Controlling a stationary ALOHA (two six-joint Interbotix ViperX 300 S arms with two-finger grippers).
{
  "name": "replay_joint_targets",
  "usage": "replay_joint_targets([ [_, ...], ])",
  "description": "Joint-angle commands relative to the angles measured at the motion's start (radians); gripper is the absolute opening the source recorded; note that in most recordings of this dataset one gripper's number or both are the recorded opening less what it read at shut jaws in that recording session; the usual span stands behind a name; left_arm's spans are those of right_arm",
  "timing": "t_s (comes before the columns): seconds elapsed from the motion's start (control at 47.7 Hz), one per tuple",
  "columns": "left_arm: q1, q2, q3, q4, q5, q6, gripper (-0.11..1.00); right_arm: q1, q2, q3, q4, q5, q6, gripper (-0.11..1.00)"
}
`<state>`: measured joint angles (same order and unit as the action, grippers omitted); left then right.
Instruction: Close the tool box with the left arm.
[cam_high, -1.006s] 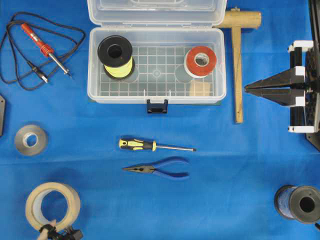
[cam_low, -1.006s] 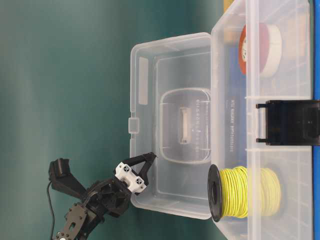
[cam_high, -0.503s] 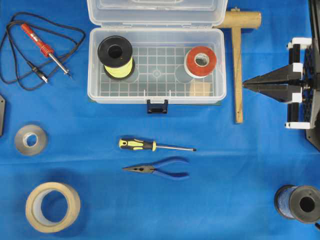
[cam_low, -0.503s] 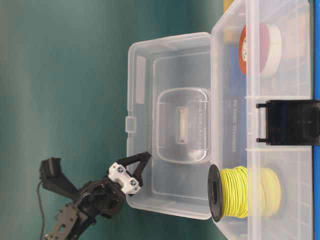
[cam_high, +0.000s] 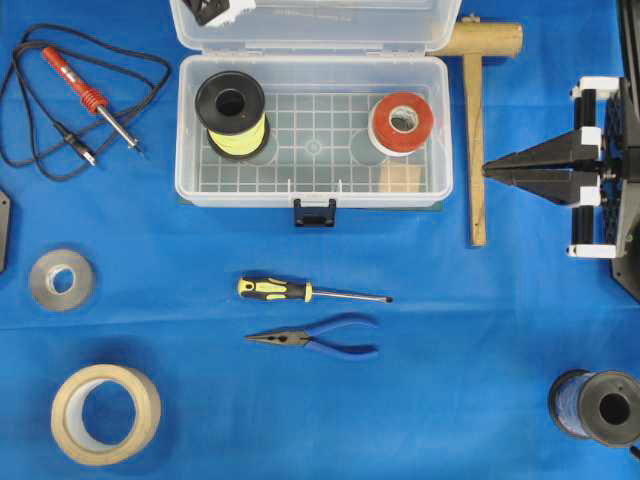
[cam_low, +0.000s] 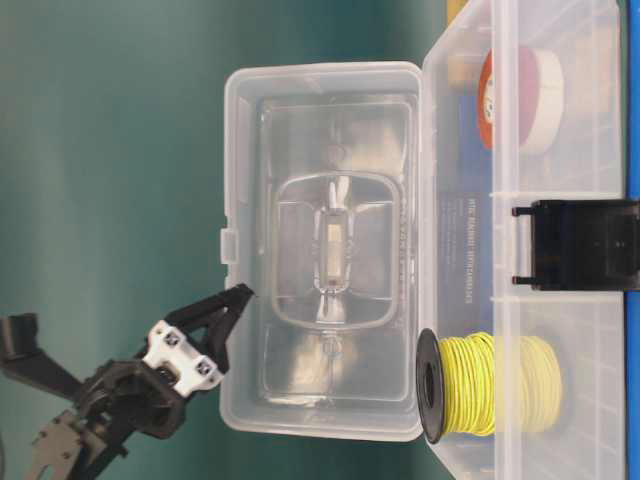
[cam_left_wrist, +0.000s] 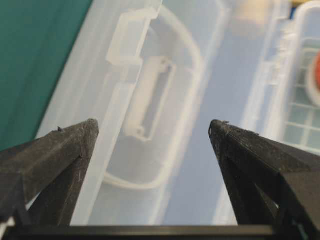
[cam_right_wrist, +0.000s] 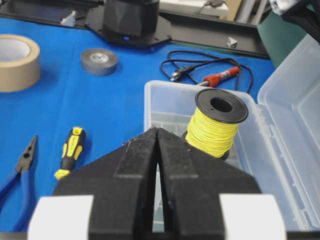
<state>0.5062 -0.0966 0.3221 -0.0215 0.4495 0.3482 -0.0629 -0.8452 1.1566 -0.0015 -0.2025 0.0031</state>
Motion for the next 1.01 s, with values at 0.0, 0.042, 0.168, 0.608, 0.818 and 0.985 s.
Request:
replay_joint_targets([
  [0.0, -0.092, -0.002, 0.026, -0.006, 0.048, -0.023, 0.92, -0.003, 0.003, -0.011, 0.000, -0.008, 0.000, 0.00],
  [0.042, -0.107, -0.011, 0.035, -0.008, 0.051, -0.025, 0.92, -0.005, 0.003, -0.009, -0.002, -0.008, -0.002, 0.00],
  [0.168, -0.144, -0.037, 0.064, -0.011, 0.054, -0.029, 0.92, -0.005, 0.003, -0.011, 0.000, -0.008, -0.002, 0.00],
  [0.608, -0.328, -0.147, 0.173, -0.014, 0.058, -0.206, 0.92, -0.006, 0.005, -0.011, -0.002, -0.008, -0.006, 0.00],
  [0.818, -0.430, -0.184, 0.212, -0.014, 0.057, -0.305, 0.92, -0.005, 0.005, -0.011, 0.000, -0.008, -0.006, 0.00],
  [0.985, -0.509, -0.199, 0.235, -0.014, 0.055, -0.385, 0.92, -0.006, 0.006, -0.011, -0.002, -0.008, -0.006, 0.00],
])
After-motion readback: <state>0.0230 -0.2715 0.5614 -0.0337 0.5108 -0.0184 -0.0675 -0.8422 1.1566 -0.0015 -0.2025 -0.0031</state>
